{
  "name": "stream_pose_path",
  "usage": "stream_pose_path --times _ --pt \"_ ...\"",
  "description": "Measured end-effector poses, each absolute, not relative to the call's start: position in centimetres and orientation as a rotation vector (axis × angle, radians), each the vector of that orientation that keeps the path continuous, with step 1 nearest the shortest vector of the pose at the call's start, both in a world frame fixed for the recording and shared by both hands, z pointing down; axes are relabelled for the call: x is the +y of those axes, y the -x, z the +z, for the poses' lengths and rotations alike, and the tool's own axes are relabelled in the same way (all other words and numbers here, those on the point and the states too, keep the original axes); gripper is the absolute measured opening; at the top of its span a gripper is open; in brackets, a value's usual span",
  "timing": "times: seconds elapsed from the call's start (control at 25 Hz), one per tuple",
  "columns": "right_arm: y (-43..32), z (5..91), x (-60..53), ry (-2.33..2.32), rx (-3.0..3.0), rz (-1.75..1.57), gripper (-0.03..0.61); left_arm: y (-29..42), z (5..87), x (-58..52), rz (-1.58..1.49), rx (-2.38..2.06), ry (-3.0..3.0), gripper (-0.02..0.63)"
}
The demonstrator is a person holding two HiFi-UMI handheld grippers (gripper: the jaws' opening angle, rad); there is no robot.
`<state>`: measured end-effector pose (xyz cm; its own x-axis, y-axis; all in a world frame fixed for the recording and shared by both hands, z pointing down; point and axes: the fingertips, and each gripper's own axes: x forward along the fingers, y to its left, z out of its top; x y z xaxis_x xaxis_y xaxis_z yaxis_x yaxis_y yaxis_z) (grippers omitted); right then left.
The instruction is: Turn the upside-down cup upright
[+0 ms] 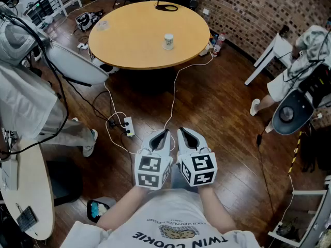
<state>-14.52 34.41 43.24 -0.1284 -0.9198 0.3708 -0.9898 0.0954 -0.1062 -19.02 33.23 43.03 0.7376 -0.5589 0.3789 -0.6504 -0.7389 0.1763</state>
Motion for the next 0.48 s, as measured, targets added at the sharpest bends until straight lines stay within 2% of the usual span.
stream_pose_path --times 0.48 --pt "2.6 43.2 22.1 -1.762 -2.297 0.490 0.003 6.8 42.7 20.9 0.462 -1.156 -2.574 0.006"
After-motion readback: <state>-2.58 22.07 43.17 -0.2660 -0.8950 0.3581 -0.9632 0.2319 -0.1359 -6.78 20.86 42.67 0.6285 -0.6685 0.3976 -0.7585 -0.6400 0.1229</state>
